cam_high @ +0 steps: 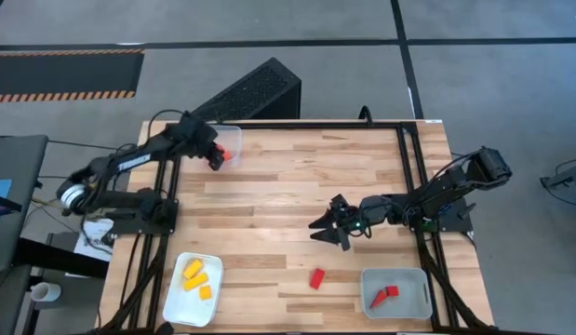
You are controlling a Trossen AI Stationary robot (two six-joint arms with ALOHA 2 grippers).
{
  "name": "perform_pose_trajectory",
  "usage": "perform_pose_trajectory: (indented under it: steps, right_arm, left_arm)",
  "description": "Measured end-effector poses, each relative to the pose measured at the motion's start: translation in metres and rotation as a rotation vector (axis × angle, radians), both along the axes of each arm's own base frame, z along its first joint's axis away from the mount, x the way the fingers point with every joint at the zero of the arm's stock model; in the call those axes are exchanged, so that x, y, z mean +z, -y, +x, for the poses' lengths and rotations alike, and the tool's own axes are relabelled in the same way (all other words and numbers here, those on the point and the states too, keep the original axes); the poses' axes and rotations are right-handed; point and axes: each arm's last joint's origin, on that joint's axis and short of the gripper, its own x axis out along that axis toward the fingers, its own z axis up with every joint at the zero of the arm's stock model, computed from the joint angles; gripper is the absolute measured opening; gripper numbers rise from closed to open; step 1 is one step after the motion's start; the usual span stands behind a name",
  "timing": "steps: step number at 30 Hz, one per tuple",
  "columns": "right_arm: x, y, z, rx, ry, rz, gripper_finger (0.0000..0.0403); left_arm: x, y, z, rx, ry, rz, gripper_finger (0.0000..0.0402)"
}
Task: Sort & place blocks by color
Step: Put the orange block into the transparent bin, then put the red block into the gray bin
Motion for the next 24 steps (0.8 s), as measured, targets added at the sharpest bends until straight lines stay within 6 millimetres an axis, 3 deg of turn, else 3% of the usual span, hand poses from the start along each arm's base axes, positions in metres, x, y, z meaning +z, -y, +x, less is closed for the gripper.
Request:
perform_pose_trajectory:
  steps: [4,12,18,24]
  right_arm:
    - [0.000,0.001,0.000,-0.002,-0.001,-0.003,0.0272]
    - [-0.001,0.001,0.000,0.001,-0.003,-0.019,0.0272]
    - [-0.007,0.003,0.000,-0.071,-0.085,0.048,0.0272]
    - [-0.026,0.011,-0.004,-0.178,-0.285,0.063,0.0272]
  left_arm:
    - [-0.020,-0.014,0.000,0.081,-0.018,-0.085,0.0112]
    - [-0.024,-0.025,0.008,0.078,0.011,0.000,0.0220]
    - [-0.002,-0.016,0.011,-0.012,0.114,0.058,0.0264]
    - [0.038,0.012,0.014,-0.181,0.384,0.048,0.0258]
